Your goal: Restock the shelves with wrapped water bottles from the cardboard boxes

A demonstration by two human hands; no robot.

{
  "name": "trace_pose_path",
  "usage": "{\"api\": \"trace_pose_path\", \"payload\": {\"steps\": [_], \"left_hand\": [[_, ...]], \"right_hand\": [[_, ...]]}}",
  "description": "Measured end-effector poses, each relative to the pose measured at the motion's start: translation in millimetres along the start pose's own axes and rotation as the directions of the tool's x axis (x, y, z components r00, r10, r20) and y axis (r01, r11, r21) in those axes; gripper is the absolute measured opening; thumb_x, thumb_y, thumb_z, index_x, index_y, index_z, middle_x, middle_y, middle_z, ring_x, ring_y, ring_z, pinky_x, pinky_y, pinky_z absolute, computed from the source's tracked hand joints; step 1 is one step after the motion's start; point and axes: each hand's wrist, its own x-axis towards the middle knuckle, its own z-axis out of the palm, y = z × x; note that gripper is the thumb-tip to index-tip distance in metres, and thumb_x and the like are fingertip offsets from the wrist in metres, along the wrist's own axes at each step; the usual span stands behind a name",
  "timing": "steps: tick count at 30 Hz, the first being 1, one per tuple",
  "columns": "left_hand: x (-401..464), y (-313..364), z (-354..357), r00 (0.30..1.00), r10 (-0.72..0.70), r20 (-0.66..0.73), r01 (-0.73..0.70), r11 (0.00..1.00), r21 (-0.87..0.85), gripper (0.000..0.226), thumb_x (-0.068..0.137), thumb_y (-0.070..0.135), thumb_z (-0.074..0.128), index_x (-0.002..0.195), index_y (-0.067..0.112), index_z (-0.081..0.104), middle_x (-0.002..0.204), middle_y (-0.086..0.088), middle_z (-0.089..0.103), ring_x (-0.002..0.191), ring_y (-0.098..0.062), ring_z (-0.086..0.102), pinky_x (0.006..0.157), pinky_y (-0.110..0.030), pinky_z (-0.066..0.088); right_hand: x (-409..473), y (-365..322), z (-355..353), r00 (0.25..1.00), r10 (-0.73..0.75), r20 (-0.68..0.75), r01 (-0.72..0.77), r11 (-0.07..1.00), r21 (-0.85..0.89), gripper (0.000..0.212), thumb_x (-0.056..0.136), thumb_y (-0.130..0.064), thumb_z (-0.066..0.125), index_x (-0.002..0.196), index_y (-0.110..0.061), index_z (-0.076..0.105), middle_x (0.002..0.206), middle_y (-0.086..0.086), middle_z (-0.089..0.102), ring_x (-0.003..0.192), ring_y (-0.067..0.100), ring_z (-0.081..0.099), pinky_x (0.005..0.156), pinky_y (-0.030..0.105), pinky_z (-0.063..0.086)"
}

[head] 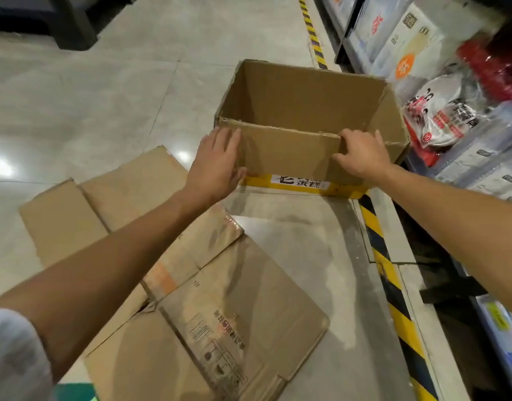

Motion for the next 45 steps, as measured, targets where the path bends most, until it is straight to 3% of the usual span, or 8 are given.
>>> {"api": "trace_pose_path", "payload": {"steps": [7, 22, 27, 30, 32, 37, 41, 45], "left_hand": [[96, 24, 7, 0.976, 0.021, 0.218, -0.057, 0.986, 0.158, 0.045, 0.100, 0.033, 0.059, 0.141, 0.014, 0.049, 0.137, -0.015, 0.060, 0.133, -0.037, 0.051, 0.119, -0.056, 0.030], [-45, -4, -80, 0.967, 0.250, 0.043, -0.253, 0.957, 0.142, 0.018, 0.092, 0.023, 0.071, 0.105, 0.013, 0.061, 0.094, -0.010, 0.066, 0.091, -0.037, 0.063, 0.086, -0.049, 0.048], [-119, -40, -130, 0.932, 0.352, 0.085, -0.360, 0.926, 0.112, 0.034, 0.100, 0.034, 0.054, 0.111, 0.005, 0.068, 0.095, -0.012, 0.067, 0.090, -0.037, 0.066, 0.093, -0.049, 0.051], [-152, -59, -152, 0.898, 0.414, 0.150, -0.431, 0.896, 0.105, 0.032, 0.103, 0.031, 0.055, 0.109, 0.004, 0.070, 0.102, -0.013, 0.070, 0.099, -0.037, 0.067, 0.110, -0.054, 0.045], [-169, -69, -162, 0.887, 0.433, 0.159, -0.450, 0.889, 0.090, 0.035, 0.100, 0.032, 0.056, 0.109, 0.002, 0.071, 0.109, -0.017, 0.071, 0.110, -0.038, 0.066, 0.108, -0.055, 0.046], [-213, -103, -152, 0.943, 0.271, 0.195, -0.300, 0.944, 0.137, 0.030, 0.088, 0.018, 0.075, 0.112, 0.001, 0.072, 0.116, -0.020, 0.071, 0.124, -0.045, 0.061, 0.104, -0.062, 0.048], [-244, -100, -127, 0.991, 0.043, 0.127, -0.060, 0.990, 0.127, 0.040, 0.086, 0.018, 0.080, 0.123, 0.007, 0.069, 0.138, -0.024, 0.056, 0.136, -0.049, 0.046, 0.110, -0.064, 0.042], [-255, -68, -112, 0.923, -0.369, 0.108, 0.380, 0.919, -0.104, 0.041, 0.103, 0.028, 0.056, 0.141, 0.042, 0.055, 0.146, -0.020, 0.043, 0.140, -0.040, 0.036, 0.115, -0.056, 0.036]], "right_hand": [[-5, 20, 13, 0.985, -0.127, -0.118, 0.123, 0.992, -0.041, 0.028, 0.101, -0.031, 0.063, 0.128, -0.024, 0.058, 0.117, 0.004, 0.069, 0.114, 0.032, 0.063, 0.105, 0.055, 0.040], [-166, -33, -42, 0.898, -0.417, -0.142, 0.400, 0.906, -0.136, 0.021, 0.097, -0.042, 0.064, 0.088, -0.024, 0.055, 0.082, -0.001, 0.066, 0.077, 0.028, 0.065, 0.060, 0.037, 0.051], [-272, -104, -63, 0.826, -0.561, -0.053, 0.552, 0.825, -0.119, 0.024, 0.093, -0.037, 0.069, 0.098, -0.022, 0.052, 0.073, -0.002, 0.069, 0.058, 0.030, 0.065, 0.047, 0.030, 0.025], [-329, -157, -73, 0.809, -0.581, 0.088, 0.585, 0.811, -0.021, 0.037, 0.073, -0.016, 0.076, 0.092, -0.021, 0.044, 0.059, -0.004, 0.057, 0.038, 0.018, 0.026, 0.046, 0.025, 0.007], [-356, -182, -78, 0.779, -0.615, 0.127, 0.607, 0.789, 0.099, 0.034, 0.079, -0.009, 0.067, 0.099, -0.020, 0.041, 0.071, 0.000, 0.062, 0.048, 0.022, 0.044, 0.045, 0.027, 0.010], [-390, -219, -77, 0.640, -0.741, 0.203, 0.603, 0.649, 0.464, 0.023, 0.102, -0.019, 0.047, 0.125, -0.015, 0.045, 0.078, 0.000, 0.050, 0.063, 0.022, 0.048, 0.057, 0.032, 0.036], [-364, -195, -75, 0.709, -0.655, 0.262, 0.537, 0.742, 0.401, 0.031, 0.107, -0.034, 0.047, 0.137, -0.025, 0.053, 0.121, -0.001, 0.065, 0.112, 0.023, 0.060, 0.096, 0.047, 0.052], [-298, -135, -91, 0.754, -0.596, -0.277, 0.649, 0.741, 0.172, 0.035, 0.102, -0.032, 0.048, 0.126, -0.017, 0.068, 0.116, 0.003, 0.069, 0.111, 0.026, 0.063, 0.090, 0.046, 0.056]]}}
